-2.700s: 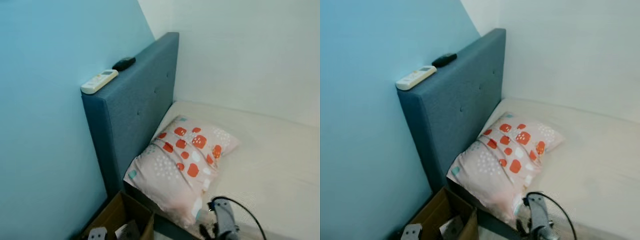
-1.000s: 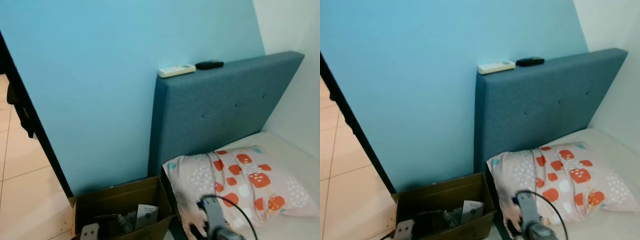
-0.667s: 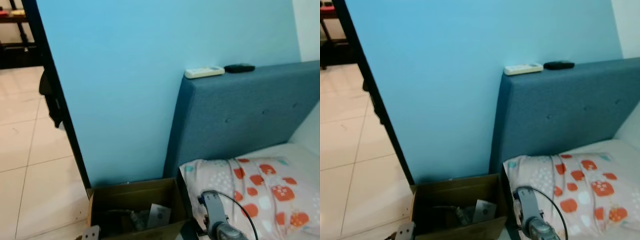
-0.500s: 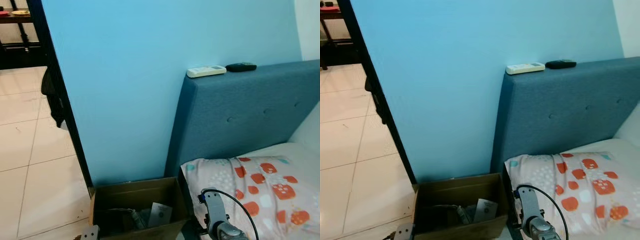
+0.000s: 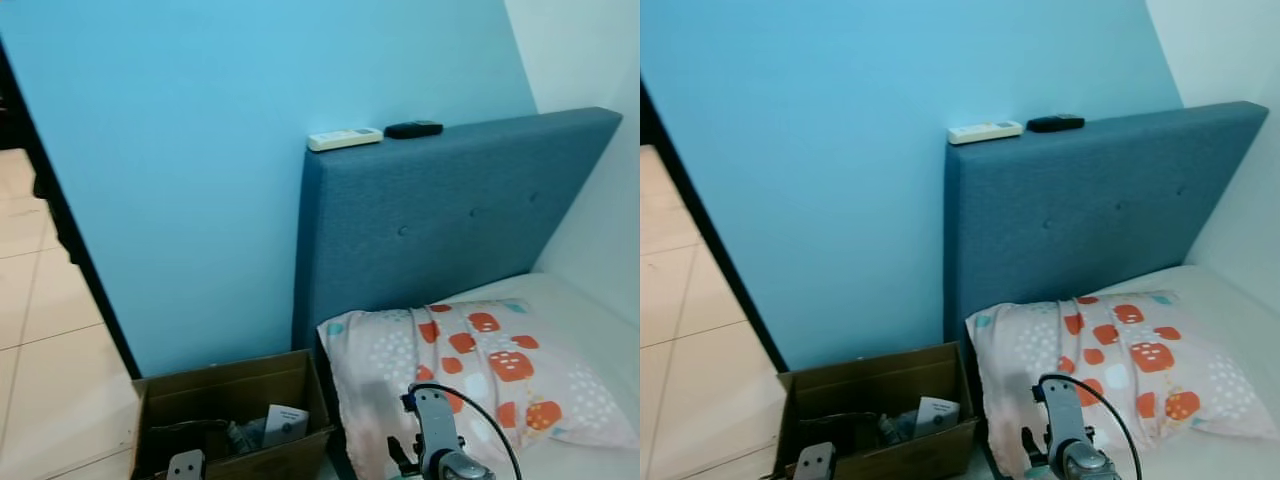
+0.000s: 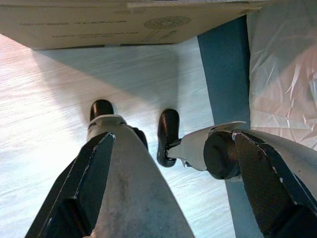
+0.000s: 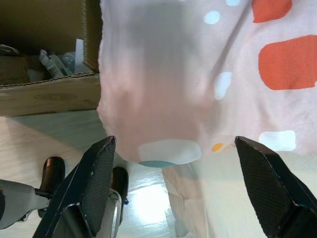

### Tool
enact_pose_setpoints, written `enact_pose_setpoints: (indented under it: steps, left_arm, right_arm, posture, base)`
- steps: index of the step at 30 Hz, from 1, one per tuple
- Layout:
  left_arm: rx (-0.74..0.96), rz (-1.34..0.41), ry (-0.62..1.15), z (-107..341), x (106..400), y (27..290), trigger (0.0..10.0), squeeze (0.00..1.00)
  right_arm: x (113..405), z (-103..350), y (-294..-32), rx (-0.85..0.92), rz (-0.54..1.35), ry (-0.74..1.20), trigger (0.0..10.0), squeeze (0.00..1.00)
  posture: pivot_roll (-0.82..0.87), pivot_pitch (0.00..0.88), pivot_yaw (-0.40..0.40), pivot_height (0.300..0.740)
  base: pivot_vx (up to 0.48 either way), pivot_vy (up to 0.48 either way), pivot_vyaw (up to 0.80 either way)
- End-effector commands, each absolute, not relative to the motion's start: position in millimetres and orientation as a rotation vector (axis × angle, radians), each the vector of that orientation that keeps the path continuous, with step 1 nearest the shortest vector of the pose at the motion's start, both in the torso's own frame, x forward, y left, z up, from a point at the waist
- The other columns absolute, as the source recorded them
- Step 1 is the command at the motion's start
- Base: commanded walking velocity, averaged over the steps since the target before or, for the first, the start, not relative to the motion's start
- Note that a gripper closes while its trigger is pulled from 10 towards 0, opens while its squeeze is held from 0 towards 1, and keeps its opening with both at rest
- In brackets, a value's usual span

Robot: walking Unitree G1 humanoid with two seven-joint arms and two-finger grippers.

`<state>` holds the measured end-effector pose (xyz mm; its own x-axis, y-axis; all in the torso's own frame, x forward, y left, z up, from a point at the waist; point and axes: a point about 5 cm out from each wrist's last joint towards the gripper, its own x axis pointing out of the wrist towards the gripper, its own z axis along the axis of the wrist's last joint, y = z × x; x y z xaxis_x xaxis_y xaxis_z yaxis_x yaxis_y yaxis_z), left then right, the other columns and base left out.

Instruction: Clean up the room

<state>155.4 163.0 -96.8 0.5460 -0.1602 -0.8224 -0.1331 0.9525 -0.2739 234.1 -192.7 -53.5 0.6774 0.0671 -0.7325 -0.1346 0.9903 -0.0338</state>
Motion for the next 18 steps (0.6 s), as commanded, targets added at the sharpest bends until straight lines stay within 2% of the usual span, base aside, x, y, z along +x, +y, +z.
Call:
enact_pose_setpoints:
  steps: [1, 3, 9, 13, 15, 18]
  left_arm:
    - [-0.327, -0.022, 1.006, -98, 153, 163, 10.0, 0.00]
    - [-0.321, -0.031, 1.005, -97, 153, 163, 10.0, 0.00]
    - [-0.320, -0.039, 1.005, -98, 153, 162, 10.0, 0.00]
    - [-0.330, -0.017, 1.003, -98, 152, 163, 10.0, 0.00]
    - [-0.324, -0.014, 1.003, -98, 152, 164, 10.0, 0.00]
    - [-0.326, -0.012, 1.003, -98, 151, 165, 10.0, 0.00]
  right_arm:
    - [234, -54, -191, -0.076, 0.107, 0.819, 10.0, 0.00]
    - [235, -53, -191, -0.074, 0.104, 0.819, 10.0, 0.00]
    - [245, -47, -192, -0.014, 0.062, 0.778, 10.0, 0.00]
    - [249, -43, -191, 0.020, 0.050, 0.758, 10.0, 0.00]
    - [260, -34, -192, 0.134, 0.006, 0.698, 10.0, 0.00]
    - [267, -29, -194, 0.203, -0.029, 0.666, 10.0, 0.00]
  posture:
    - [-0.01, 0.000, -0.081, 0.729]
    - [-0.01, 0.000, -0.081, 0.729]
    - [-0.01, 0.000, -0.080, 0.729]
    - [-0.01, 0.000, -0.079, 0.729]
    - [-0.02, 0.000, -0.075, 0.729]
    - [-0.02, 0.000, -0.075, 0.729]
  base:
    - [0.000, 0.000, 0.00]
    - [0.000, 0.000, 0.00]
    - [0.000, -0.439, 0.00]
    - [0.000, 0.000, 0.00]
    - [0.000, 0.000, 0.00]
    - [0.000, 0.000, 0.00]
